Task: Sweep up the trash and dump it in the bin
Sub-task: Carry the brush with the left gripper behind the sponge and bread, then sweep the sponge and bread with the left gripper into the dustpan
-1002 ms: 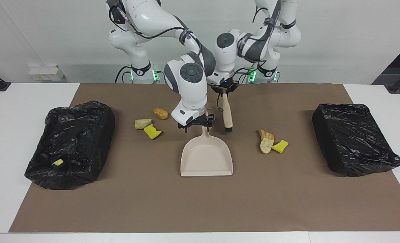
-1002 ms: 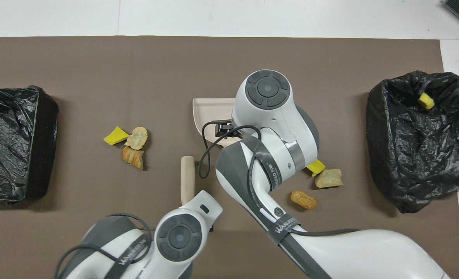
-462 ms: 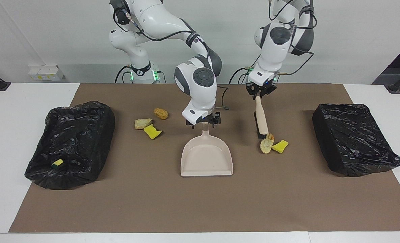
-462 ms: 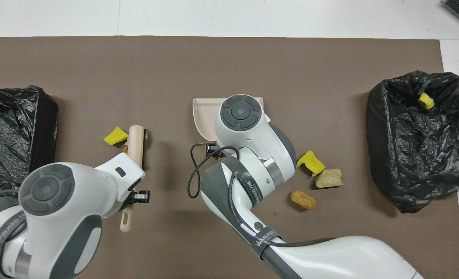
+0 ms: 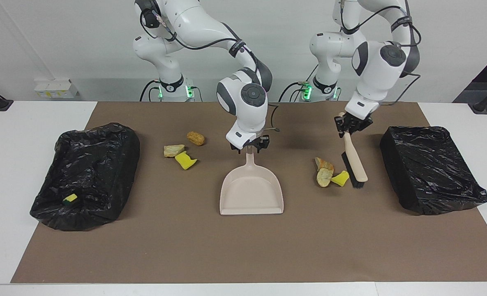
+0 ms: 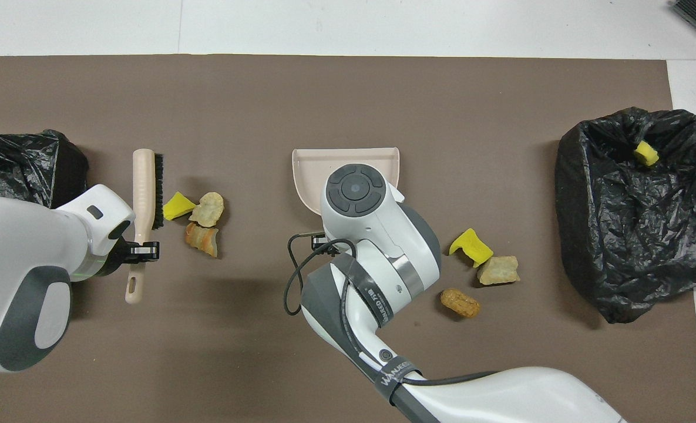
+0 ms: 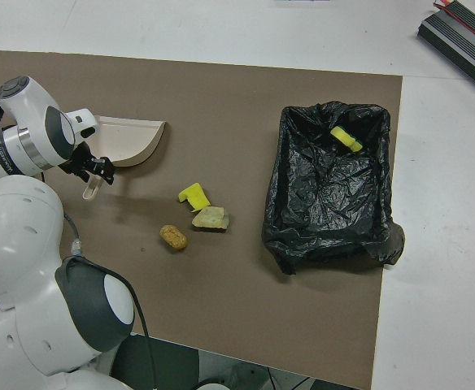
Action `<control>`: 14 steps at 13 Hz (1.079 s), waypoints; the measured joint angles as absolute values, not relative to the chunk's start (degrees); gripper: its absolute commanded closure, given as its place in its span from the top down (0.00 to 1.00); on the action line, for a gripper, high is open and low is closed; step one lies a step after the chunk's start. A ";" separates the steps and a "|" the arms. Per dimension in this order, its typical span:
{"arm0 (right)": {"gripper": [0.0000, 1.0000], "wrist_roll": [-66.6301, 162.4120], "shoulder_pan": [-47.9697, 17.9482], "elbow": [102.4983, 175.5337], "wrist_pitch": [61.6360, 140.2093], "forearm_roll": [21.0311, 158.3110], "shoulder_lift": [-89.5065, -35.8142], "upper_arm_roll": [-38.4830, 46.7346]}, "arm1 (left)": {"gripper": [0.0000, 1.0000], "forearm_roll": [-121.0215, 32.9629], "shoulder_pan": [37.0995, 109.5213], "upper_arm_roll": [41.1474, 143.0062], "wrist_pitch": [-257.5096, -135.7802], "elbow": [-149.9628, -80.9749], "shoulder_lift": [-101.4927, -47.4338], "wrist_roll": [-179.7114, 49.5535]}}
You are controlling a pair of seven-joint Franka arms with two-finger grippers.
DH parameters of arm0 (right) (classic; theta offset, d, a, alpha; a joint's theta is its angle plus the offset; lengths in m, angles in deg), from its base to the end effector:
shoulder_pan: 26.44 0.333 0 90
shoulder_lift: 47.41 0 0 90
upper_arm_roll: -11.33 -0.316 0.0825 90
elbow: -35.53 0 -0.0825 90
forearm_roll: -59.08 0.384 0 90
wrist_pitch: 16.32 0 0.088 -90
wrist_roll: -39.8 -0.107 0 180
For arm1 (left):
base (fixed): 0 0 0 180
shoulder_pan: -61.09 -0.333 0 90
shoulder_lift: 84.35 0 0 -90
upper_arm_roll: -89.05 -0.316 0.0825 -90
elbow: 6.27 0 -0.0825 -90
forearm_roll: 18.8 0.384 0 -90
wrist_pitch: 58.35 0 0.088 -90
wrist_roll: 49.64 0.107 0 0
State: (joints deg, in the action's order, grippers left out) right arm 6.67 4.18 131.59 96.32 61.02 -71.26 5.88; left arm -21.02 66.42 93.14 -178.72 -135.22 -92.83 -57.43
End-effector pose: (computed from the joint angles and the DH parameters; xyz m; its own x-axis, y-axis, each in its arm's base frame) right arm 0.5284 0.3802 0.3526 0.9894 0.0295 -0.1421 0.0315 -0.9994 0.0119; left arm 0.4886 -0.0835 0.4268 1.0000 -0.0081 -0.0053 -0.0080 -0.9997 0.0224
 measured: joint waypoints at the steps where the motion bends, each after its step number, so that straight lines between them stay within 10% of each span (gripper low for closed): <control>1: 0.42 6.67 4.19 132.24 96.33 61.02 -70.86 5.88 | 0.00 -20.65 66.32 93.10 -180.42 -134.58 -90.47 -57.43; 9: 0.39 6.67 4.27 133.63 96.37 61.01 -69.83 5.87 | 0.00 -17.34 65.06 91.57 -185.61 -133.57 -84.60 -57.44; 11: 0.01 6.67 4.30 133.80 96.41 61.01 -69.78 5.87 | 0.00 -17.22 65.07 91.62 -185.61 -134.15 -84.09 -57.44; 14: 0.00 6.67 4.40 133.89 96.44 60.94 -69.72 5.87 | 0.00 -17.19 65.07 91.64 -185.61 -134.38 -83.94 -57.44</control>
State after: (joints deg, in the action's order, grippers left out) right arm 6.67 4.40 133.89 96.44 60.94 -69.72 5.87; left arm -17.19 65.07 91.64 -185.61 -134.38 -83.94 -57.44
